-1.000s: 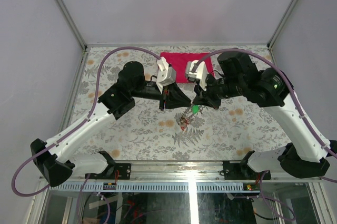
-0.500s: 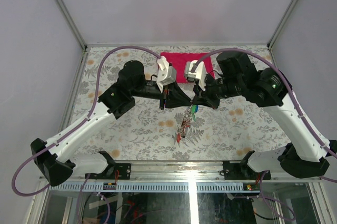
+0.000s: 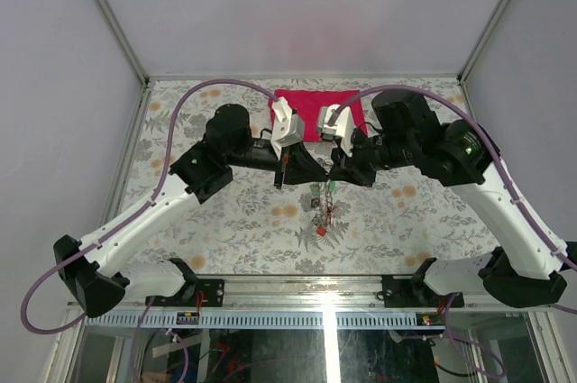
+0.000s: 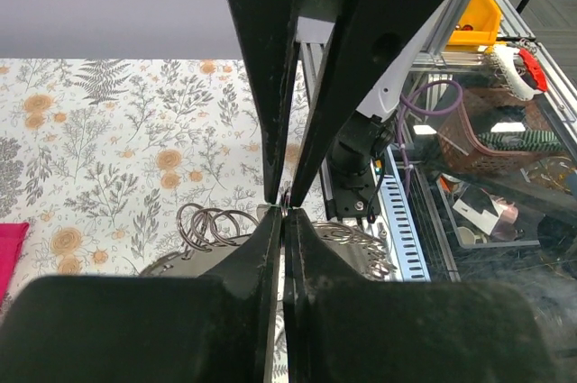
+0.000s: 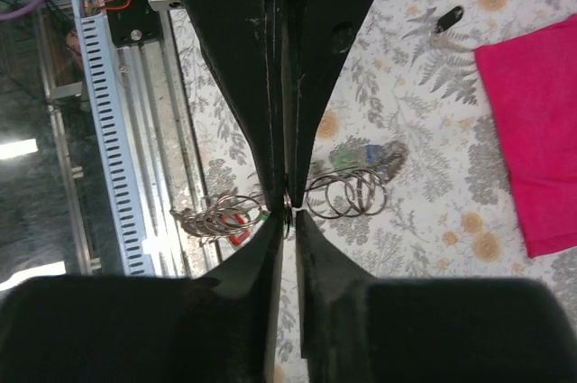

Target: Put the keys on the keyring

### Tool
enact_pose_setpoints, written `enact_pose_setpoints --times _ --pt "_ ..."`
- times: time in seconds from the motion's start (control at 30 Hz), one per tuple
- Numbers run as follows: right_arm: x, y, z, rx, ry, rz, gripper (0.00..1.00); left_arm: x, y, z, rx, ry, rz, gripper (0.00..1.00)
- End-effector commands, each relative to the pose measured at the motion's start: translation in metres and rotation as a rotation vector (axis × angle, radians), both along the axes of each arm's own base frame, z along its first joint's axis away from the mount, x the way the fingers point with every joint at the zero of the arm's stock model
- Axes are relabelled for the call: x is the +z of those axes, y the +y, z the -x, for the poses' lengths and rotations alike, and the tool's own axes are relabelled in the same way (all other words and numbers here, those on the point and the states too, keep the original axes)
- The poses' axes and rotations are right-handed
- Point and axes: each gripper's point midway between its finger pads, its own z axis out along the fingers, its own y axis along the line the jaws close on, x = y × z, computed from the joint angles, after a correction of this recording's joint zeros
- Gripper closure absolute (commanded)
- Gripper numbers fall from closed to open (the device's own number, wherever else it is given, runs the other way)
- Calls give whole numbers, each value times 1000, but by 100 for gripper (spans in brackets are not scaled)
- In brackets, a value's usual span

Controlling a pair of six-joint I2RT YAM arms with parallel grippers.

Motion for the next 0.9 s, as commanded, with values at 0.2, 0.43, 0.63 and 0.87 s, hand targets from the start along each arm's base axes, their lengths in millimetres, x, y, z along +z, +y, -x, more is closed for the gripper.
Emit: enact_pose_setpoints --times 0.2,0.43,0.63,0.87 --pt "61 -18 -13 -237 -189 -298 63 24 7 -19 152 6 113 100" --pt "51 -15 -22 -369 -107 -408 53 31 19 -34 185 53 177 100" --pt "51 -12 -29 -339 62 -559 52 41 26 -40 201 56 221 100" --pt "54 -3 -22 -201 199 -751 53 51 29 -33 165 59 260 100"
